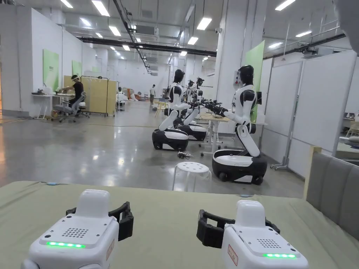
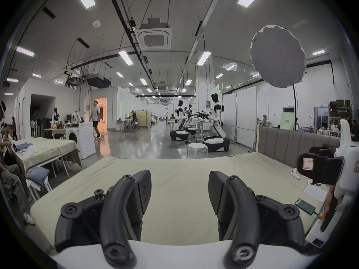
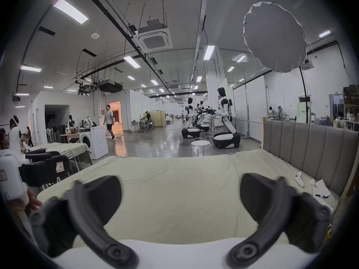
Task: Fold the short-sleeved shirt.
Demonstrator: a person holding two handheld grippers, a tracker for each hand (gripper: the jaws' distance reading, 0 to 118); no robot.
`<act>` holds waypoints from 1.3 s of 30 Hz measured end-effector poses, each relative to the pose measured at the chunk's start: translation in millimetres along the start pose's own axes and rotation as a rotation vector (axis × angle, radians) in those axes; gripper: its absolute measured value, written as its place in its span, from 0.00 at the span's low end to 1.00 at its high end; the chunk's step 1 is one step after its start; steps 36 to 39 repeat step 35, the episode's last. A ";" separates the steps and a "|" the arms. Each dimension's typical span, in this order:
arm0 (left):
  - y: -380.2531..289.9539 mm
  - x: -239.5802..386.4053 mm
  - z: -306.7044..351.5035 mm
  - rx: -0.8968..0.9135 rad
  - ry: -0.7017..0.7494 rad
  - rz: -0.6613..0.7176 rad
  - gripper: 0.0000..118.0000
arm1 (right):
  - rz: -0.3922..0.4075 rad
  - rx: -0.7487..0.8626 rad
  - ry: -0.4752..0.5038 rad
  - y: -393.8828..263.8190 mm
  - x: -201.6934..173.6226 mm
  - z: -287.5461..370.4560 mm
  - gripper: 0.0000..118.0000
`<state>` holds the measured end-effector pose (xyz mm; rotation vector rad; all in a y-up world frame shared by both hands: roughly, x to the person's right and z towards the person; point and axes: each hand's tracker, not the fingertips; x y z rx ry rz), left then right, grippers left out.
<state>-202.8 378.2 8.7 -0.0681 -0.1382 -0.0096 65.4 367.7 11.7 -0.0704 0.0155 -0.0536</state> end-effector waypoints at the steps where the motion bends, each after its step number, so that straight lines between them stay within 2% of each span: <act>1: 1.5 -0.3 1.4 0.007 0.006 -0.010 0.51 | 0.014 0.018 -0.004 0.3 -0.7 1.5 1.00; 7: 10.9 -3.2 6.9 0.057 0.009 0.006 0.51 | 0.022 0.023 0.011 14.5 -7.9 7.2 1.00; 11: 12.1 -2.9 6.6 0.055 0.021 0.005 0.51 | 0.047 -0.030 -0.091 23.6 -22.0 6.0 1.00; 15: 12.4 -3.0 5.3 0.046 0.027 0.005 0.51 | 0.002 -0.055 -0.182 30.4 -29.3 5.4 1.00; 21: 9.1 -1.4 2.8 0.025 0.018 0.016 0.51 | -0.043 -0.054 -0.113 34.7 -26.7 9.2 1.00; 27: 8.5 0.1 0.7 0.020 0.015 0.015 0.51 | -0.012 -0.034 -0.152 28.4 -27.3 5.6 1.00; 32: 9.3 0.7 1.7 0.030 0.018 0.023 0.51 | 0.006 -0.034 -0.138 25.9 -26.7 6.9 1.00; 34: 8.9 1.3 1.7 0.031 0.019 0.023 0.51 | -0.017 -0.039 -0.140 27.8 -25.3 7.3 1.00; 35: 8.6 1.4 1.6 0.032 0.020 0.025 0.51 | -0.056 -0.056 -0.119 28.8 -22.4 7.3 1.00; 39: 8.6 1.4 1.6 0.032 0.020 0.025 0.51 | -0.056 -0.056 -0.119 28.8 -22.4 7.3 1.00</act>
